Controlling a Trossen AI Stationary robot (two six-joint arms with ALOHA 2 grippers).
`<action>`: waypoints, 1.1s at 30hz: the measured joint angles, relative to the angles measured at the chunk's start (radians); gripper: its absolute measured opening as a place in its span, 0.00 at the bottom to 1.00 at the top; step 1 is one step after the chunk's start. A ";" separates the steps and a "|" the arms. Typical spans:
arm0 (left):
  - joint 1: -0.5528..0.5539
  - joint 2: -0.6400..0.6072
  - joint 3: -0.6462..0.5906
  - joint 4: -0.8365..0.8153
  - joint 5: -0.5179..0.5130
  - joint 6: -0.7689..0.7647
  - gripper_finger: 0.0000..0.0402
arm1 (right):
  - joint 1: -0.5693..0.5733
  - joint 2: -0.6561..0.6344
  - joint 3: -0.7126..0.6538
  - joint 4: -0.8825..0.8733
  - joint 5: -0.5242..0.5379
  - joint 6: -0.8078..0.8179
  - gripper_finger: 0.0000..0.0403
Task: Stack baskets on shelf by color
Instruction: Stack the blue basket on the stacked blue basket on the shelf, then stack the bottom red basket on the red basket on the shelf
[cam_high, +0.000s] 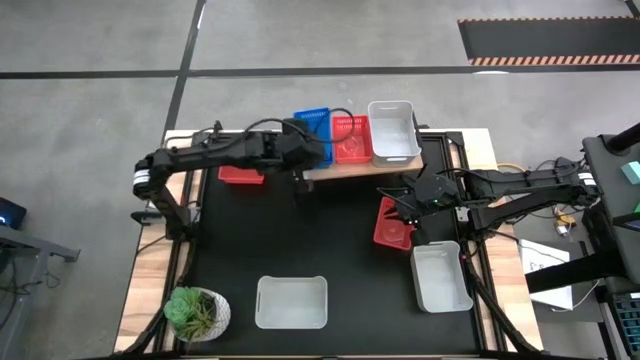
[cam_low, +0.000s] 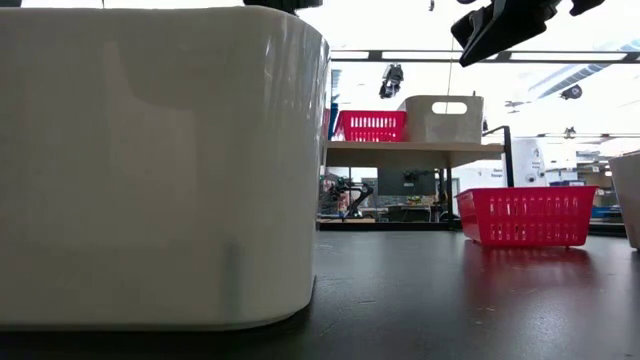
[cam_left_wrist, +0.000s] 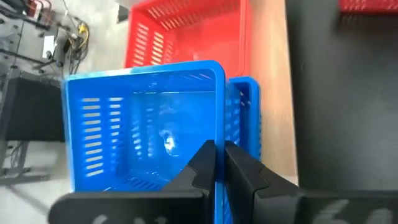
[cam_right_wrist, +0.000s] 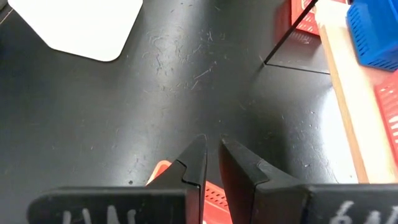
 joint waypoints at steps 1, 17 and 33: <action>-0.001 0.016 0.000 0.000 -0.017 0.000 0.00 | 0.000 0.000 0.000 0.000 0.000 0.000 0.08; 0.000 0.063 0.032 -0.011 0.016 -0.110 0.10 | 0.000 0.000 0.000 0.000 0.000 0.007 0.08; 0.067 0.048 0.069 -0.004 0.068 0.060 0.21 | 0.000 0.000 0.000 0.000 0.000 0.008 0.08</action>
